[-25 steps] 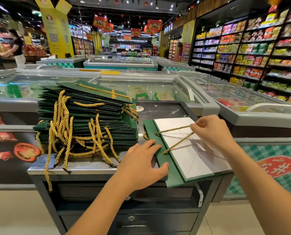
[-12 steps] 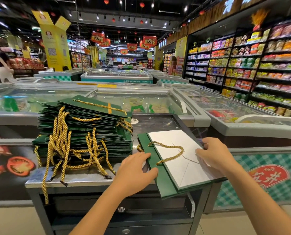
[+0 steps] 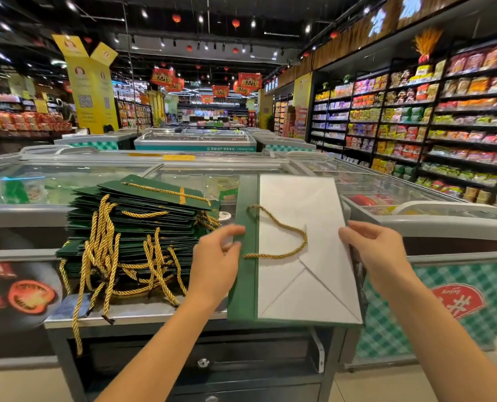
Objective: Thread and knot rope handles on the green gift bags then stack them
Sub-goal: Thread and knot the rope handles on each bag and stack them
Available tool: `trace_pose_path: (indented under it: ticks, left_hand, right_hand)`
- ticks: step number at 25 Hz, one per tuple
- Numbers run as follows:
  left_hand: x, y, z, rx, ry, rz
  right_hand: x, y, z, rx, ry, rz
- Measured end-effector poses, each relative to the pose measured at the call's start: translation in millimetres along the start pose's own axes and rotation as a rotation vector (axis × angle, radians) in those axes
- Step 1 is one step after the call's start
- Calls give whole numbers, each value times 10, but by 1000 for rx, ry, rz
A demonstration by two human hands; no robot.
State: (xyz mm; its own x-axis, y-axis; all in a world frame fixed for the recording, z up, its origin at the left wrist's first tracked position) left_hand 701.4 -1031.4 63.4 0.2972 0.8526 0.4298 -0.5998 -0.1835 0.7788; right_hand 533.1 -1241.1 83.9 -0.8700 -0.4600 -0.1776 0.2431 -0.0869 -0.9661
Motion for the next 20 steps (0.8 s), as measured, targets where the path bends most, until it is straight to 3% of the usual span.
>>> trace_pose_path:
  ticks: [6,9,11,14,18,20]
  left_hand:
    - [243,444,302,-80,158,-185]
    - [234,430,373,-128,198,-121]
    - [194,346,380,-123,198,-96]
    - [101,216,325,10,50,-209]
    - [-63,10,278,292,-175,-309]
    - [-166,-93,288,307,-226,-215]
  right_hand:
    - [-46,-545,-23,275,-29,196]
    - [-29,-566,10,285,-69,305]
    - [22,-484,44,197,-108,379]
    - [132,-274,82,26,-176,427]
    - [264,57,102,-87,-219,131]
    - [268,204,144,-128,-256,-25]
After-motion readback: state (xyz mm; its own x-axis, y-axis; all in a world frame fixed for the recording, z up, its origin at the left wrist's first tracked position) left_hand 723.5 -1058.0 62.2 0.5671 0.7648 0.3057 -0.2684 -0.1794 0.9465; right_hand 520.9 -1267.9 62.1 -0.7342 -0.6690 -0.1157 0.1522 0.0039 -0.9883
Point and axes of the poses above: each hand's wrist, its own z-axis towards the middle knuckle, its own x-axis out of the back of the hand, y = z × x, the point moved 1 cm from there along z, towards the middle knuckle, and after that the axes turned 12 degrees about z, right-handed, at the moved point
